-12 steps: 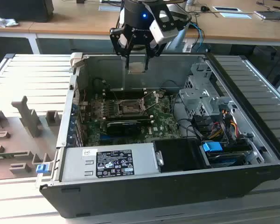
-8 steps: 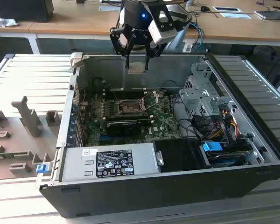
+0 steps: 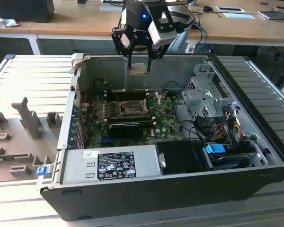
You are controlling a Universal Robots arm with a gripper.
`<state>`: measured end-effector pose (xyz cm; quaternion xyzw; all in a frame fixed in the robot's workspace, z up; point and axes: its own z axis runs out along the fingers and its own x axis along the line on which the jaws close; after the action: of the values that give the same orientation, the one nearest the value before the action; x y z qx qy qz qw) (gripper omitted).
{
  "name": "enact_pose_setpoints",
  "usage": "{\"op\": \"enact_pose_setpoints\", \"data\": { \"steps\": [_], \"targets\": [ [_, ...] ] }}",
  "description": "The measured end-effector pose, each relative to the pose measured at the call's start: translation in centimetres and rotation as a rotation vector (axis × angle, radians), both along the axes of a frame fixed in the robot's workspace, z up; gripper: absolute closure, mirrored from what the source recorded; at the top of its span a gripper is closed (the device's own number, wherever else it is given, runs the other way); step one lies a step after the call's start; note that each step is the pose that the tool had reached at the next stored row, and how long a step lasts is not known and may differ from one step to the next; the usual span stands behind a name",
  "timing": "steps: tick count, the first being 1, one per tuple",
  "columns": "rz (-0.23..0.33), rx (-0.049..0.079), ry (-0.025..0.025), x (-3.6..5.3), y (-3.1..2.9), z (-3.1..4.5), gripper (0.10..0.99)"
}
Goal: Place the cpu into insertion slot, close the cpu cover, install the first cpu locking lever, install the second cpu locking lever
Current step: 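Place the cpu into insertion slot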
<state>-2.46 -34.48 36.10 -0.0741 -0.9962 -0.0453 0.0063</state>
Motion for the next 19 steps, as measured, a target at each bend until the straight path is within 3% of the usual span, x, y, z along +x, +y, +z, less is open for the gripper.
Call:
{"op": "enact_pose_setpoints", "data": {
  "steps": [19],
  "targets": [
    [-0.075,0.0,0.0001,0.0,0.0,-0.04,0.561]
  ]
}}
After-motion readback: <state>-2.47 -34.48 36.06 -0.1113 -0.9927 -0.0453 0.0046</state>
